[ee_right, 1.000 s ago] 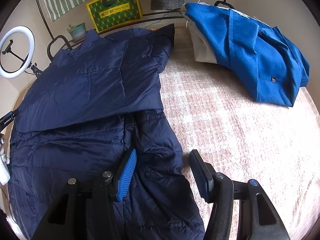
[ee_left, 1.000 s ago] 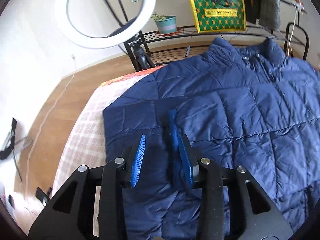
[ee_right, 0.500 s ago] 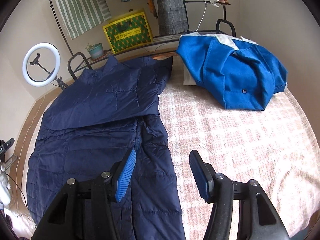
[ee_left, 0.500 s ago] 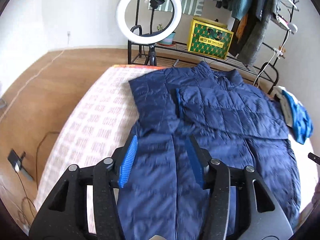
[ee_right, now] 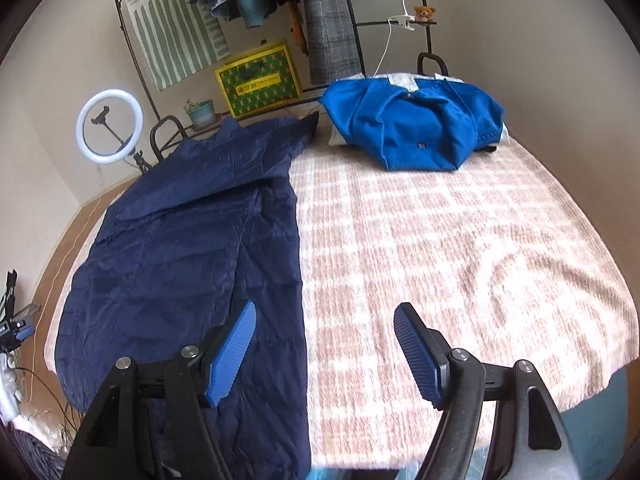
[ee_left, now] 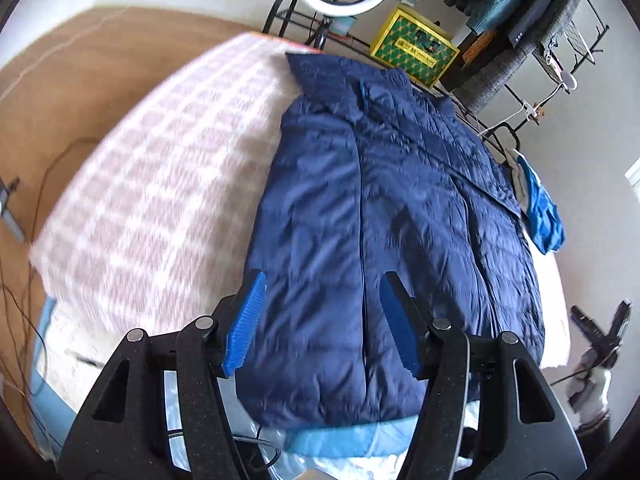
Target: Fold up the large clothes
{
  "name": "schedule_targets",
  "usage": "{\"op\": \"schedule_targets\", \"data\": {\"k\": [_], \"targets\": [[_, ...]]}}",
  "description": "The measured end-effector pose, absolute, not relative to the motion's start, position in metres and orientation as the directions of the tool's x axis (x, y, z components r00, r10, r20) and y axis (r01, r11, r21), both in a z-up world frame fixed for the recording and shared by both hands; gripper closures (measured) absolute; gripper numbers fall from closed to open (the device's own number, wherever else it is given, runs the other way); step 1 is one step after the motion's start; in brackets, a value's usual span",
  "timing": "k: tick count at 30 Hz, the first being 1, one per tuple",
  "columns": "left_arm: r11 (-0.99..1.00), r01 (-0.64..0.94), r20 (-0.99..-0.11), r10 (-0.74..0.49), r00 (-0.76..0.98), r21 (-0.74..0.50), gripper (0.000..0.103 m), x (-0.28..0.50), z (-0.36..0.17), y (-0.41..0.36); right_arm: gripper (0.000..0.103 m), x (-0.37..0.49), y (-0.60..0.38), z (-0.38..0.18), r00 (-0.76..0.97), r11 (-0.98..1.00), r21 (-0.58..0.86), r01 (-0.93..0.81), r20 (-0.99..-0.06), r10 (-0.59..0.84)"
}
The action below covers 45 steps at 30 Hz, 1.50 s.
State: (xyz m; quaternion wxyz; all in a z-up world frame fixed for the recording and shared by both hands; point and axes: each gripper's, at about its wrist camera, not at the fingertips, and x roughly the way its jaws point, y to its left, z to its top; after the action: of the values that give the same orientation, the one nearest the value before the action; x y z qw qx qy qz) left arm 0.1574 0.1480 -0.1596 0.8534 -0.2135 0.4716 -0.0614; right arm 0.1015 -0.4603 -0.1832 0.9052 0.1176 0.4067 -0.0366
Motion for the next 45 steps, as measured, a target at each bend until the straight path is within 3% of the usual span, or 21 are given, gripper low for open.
{"op": "schedule_targets", "data": {"k": [6, 12, 16, 18, 23, 30, 33, 36, 40, 42, 44, 45], "targets": [[0.867, -0.108, -0.784, -0.379, 0.491, -0.486, 0.036, 0.115, -0.196, 0.16, 0.022, 0.057, -0.465, -0.226, 0.589, 0.948, 0.285, 0.14, -0.794, 0.151], [0.729, -0.207, -0.735, -0.543, 0.406, -0.652, 0.033, 0.109, -0.239, 0.178, 0.012, 0.043, -0.452, -0.248, 0.536, 0.934, 0.348, 0.083, -0.806, 0.252], [0.692, -0.224, -0.709, -0.568, 0.418, -0.686, 0.032, 0.11, -0.251, 0.184, 0.011, 0.051, -0.442, -0.26, 0.51, 0.925, 0.374, 0.072, -0.811, 0.288], [0.685, -0.218, -0.699, -0.574, 0.426, -0.695, 0.032, 0.11, -0.255, 0.186, 0.0, 0.056, -0.439, -0.263, 0.51, 0.918, 0.393, 0.06, -0.802, 0.31], [0.641, -0.243, -0.674, -0.605, 0.423, -0.728, 0.029, 0.107, -0.278, 0.188, 0.001, 0.056, -0.438, -0.262, 0.516, 0.921, 0.388, 0.045, -0.798, 0.311], [0.587, -0.24, -0.629, -0.662, 0.407, -0.773, 0.029, 0.106, -0.297, 0.167, 0.015, 0.05, -0.459, -0.274, 0.516, 0.846, 0.526, 0.085, -0.75, 0.414], [0.605, -0.196, -0.625, -0.667, 0.406, -0.772, 0.029, 0.104, -0.29, 0.155, 0.025, 0.052, -0.457, -0.281, 0.493, 0.83, 0.551, 0.084, -0.747, 0.446], [0.612, -0.161, -0.617, -0.673, 0.408, -0.774, 0.032, 0.102, -0.282, 0.151, 0.028, 0.055, -0.448, -0.286, 0.472, 0.831, 0.554, 0.051, -0.747, 0.469], [0.622, -0.153, -0.621, -0.663, 0.418, -0.768, 0.061, 0.098, -0.277, 0.151, 0.047, 0.062, -0.427, -0.299, 0.42, 0.832, 0.555, 0.007, -0.756, 0.501], [0.625, -0.14, -0.615, -0.66, 0.432, -0.768, 0.074, 0.095, -0.271, 0.152, 0.072, 0.065, -0.418, -0.301, 0.4, 0.818, 0.575, -0.02, -0.745, 0.534], [0.644, -0.104, -0.613, -0.648, 0.452, -0.758, 0.09, 0.091, -0.258, 0.151, 0.084, 0.062, -0.41, -0.292, 0.403, 0.819, 0.57, -0.063, -0.737, 0.543], [0.653, -0.086, -0.61, -0.643, 0.463, -0.753, 0.091, 0.089, -0.251, 0.15, 0.09, 0.061, -0.408, -0.286, 0.408, 0.819, 0.567, -0.082, -0.731, 0.547]]}}
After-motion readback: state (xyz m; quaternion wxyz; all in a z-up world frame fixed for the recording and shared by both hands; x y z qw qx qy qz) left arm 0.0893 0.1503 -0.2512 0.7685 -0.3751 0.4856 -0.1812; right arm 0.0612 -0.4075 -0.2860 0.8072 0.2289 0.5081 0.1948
